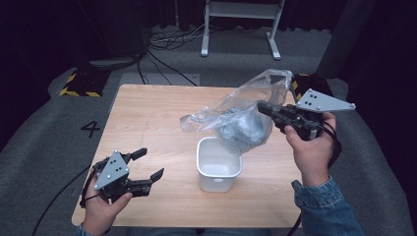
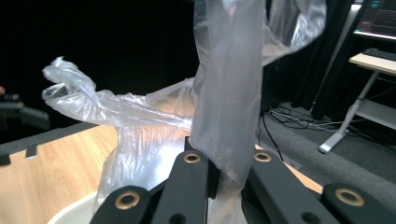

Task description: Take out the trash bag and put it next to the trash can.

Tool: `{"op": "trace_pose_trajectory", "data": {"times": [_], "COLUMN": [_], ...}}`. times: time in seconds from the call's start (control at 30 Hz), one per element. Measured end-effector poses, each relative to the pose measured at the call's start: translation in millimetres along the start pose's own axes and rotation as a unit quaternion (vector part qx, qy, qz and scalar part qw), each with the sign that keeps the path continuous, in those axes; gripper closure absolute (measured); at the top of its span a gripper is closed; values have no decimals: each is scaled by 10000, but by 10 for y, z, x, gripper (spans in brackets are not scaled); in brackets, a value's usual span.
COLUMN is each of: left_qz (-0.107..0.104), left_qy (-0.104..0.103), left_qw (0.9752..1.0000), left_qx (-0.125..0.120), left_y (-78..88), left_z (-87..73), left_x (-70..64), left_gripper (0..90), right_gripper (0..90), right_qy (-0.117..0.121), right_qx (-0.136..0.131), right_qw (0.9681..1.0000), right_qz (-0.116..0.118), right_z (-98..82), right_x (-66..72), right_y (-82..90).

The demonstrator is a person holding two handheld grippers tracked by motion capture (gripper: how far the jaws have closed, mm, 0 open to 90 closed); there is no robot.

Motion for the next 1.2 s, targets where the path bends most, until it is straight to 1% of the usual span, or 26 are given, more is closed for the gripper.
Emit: {"op": "trace_pose_trajectory", "data": {"times": [0.07, 0.1, 0.13, 0.17, 0.27, 0.3, 0.33, 0.4, 0.43, 0.47, 0.53, 0.57, 0.6, 0.63, 0.67, 0.7, 0.77, 0.8, 0.83, 1.0, 1.03, 1.07, 1.2], "left_qz": [57, 57, 61, 84, 90, 63, 58, 47, 47, 54, 56, 95, 100, 78, 80, 118, 128, 147, 171, 262, 262, 269, 276], "left_qy": [62, 62, 117, 136, 192, 252, 264, 248, 248, 242, 255, 254, 277, 361, 351, 365, 377, 391, 368, 387, 387, 430, 444], "left_qw": [10000, 10000, 9999, 9998, 9997, 9995, 9995, 9993, 9993, 9991, 9989, 9986, 9987, 9986, 9986, 9985, 9983, 9982, 9981, 9976, 9976, 9973, 9968], "left_qx": [42, 42, 54, 81, 131, 168, 191, 277, 277, 343, 402, 444, 407, 372, 378, 389, 417, 431, 454, 511, 511, 530, 598], "left_y": [-13, -13, -21, -26, -43, -67, -81, -111, -111, -122, -131, -131, -127, -128, -126, -128, -127, -129, -129, -133, -133, -152, -197], "left_z": [-67, -67, -101, -128, -182, -228, -247, -296, -296, -322, -354, -365, -374, -385, -392, -414, -429, -449, -461, -508, -508, -525, -560], "left_x": [23, 23, 38, 56, 83, 92, 91, 88, 88, 87, 96, 103, 114, 121, 135, 153, 161, 170, 182, 222, 222, 238, 249], "left_gripper": [213, 215, 215, 215, 217, 218, 218, 218, 218, 218, 218, 215, 214, 217, 217, 218, 217, 218, 217, 218, 218, 218, 218], "right_gripper": [895, 896, 896, 895, 896, 896, 896, 896, 896, 896, 896, 895, 896, 896, 896, 896, 895, 895, 895, 894, 894, 894, 890], "right_qy": [-55, -78, -78, -100, -164, -239, -292, -332, -332, -365, -451, -470, -508, -551, -576, -651, -665, -742, -758, -926, -926, -986, -1052], "right_qx": [-37, -54, -54, -75, -86, -71, -74, -18, -18, 2, 89, 123, 171, 216, 254, 336, 359, 478, 510, 747, 747, 895, 1056], "right_qw": [10000, 9999, 9999, 9998, 9994, 9992, 9990, 9988, 9988, 9987, 9982, 9980, 9977, 9973, 9970, 9962, 9960, 9950, 9948, 9923, 9923, 9907, 9885], "right_qz": [-65, -104, -104, -153, -276, -322, -330, -358, -358, -364, -392, -408, -426, -441, -456, -473, -475, -459, -448, -351, -351, -288, -242], "right_z": [-16, -23, -23, -33, -68, -110, -138, -191, -191, -222, -305, -334, -384, -426, -470, -549, -584, -693, -730, -967, -967, -1076, -1219], "right_x": [-52, -76, -76, -107, -177, -224, -244, -272, -272, -289, -332, -345, -370, -390, -410, -438, -450, -471, -478, -497, -497, -489, -484], "right_y": [29, 45, 45, 64, 98, 99, 87, 61, 61, 49, 20, 12, -3, -15, -29, -56, -72, -124, -144, -279, -279, -353, -417]}}
Point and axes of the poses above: each handheld gripper's, and its own axes: y roughly backward along the jaws, z roughly out of its top, x roughly to its left, the point moved 2 cm from there along -y, roughly forward along the jaws, and after that the axes turned 6 degrees about y, right-handed, at the moved point
